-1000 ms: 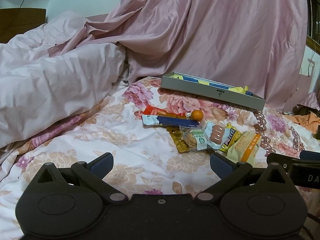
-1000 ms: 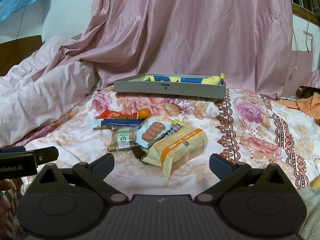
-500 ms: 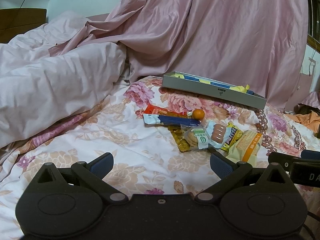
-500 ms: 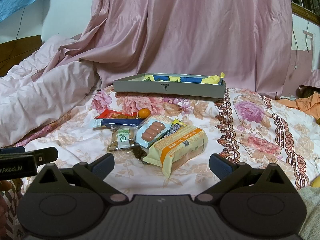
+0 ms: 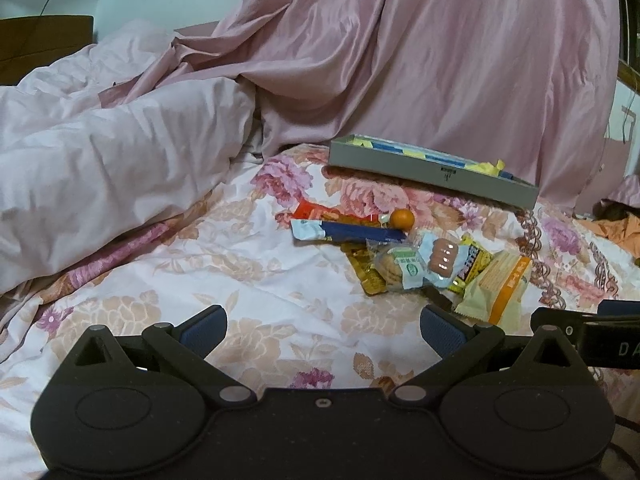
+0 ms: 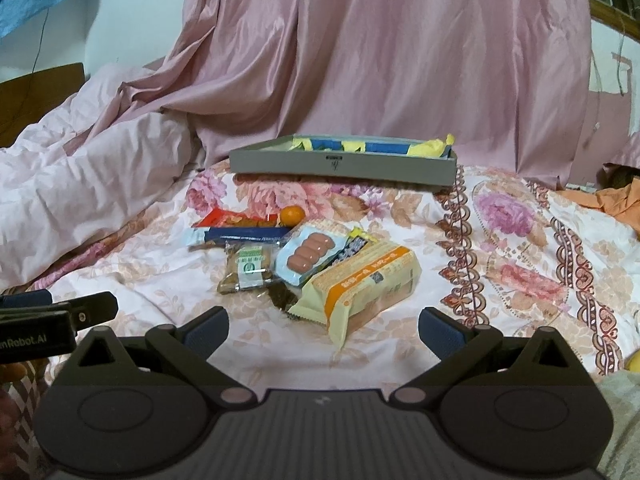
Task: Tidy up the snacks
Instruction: 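Lower the left tool to the wrapped biscuit while the right tool approaches the bread bag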
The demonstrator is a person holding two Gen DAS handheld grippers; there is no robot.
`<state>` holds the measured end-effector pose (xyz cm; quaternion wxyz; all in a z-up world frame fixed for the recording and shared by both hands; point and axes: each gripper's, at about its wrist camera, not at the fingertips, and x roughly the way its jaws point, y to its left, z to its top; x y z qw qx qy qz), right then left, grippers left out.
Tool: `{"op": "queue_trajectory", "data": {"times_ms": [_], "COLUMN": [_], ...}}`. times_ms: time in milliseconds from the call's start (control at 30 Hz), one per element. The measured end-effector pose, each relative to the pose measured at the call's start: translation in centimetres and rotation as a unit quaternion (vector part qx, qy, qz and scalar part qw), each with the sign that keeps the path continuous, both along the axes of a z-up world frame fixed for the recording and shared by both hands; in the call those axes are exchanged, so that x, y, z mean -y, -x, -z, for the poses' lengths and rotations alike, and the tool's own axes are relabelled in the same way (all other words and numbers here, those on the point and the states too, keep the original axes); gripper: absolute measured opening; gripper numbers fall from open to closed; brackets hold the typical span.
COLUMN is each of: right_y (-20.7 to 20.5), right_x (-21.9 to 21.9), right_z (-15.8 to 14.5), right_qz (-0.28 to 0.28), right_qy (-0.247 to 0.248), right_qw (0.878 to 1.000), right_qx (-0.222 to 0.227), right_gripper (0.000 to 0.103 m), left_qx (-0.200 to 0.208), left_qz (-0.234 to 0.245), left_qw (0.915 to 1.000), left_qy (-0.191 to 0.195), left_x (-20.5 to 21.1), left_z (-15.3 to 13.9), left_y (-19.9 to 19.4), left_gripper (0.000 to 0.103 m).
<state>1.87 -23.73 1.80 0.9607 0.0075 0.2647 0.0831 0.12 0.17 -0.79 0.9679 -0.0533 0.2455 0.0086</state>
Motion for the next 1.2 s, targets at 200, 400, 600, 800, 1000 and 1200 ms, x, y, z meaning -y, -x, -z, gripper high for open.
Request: {"op": "queue_trajectory", "data": {"times_ms": [200,400,600,800,1000,1200], "right_y": [-0.8,-2.2,-5.9,-10.7,-14.2,-15.5], "right_x": [-0.3,0.2,2.3,3.2,3.1,3.6], "right_z": [0.0,-0.1,0.2,1.3,2.6,3.8], "right_qz": [-0.012,-0.013,-0.014,-0.018,-0.01,0.005], "right_qy": [-0.001,-0.009,-0.044,-0.061,-0.065,-0.083], "right_qw": [0.999,0.998,0.994,0.989,0.986,0.979], "right_qx": [-0.035,-0.061,-0.094,-0.131,-0.155,-0.185], "right_gripper": [0.103,0.103,0.103,0.103,0.103,0.103], "left_qx": [-0.017,-0.03,-0.048,-0.065,-0.073,-0.13], "left_qz": [0.008,0.035,0.076,0.083,0.082,0.051], "left_qw": [0.9998,0.9989,0.9959,0.9942,0.9936,0.9886], "left_qy": [0.006,-0.013,-0.002,0.02,0.025,0.056], "left_x": [0.2,0.7,1.1,1.6,2.3,3.9], "left_z": [0.5,0.9,1.1,0.9,0.6,1.6], "left_y": [-1.2,-3.6,-7.1,-11.1,-15.0,-19.1], "left_gripper": [0.102,0.102,0.102,0.102,0.102,0.102]}}
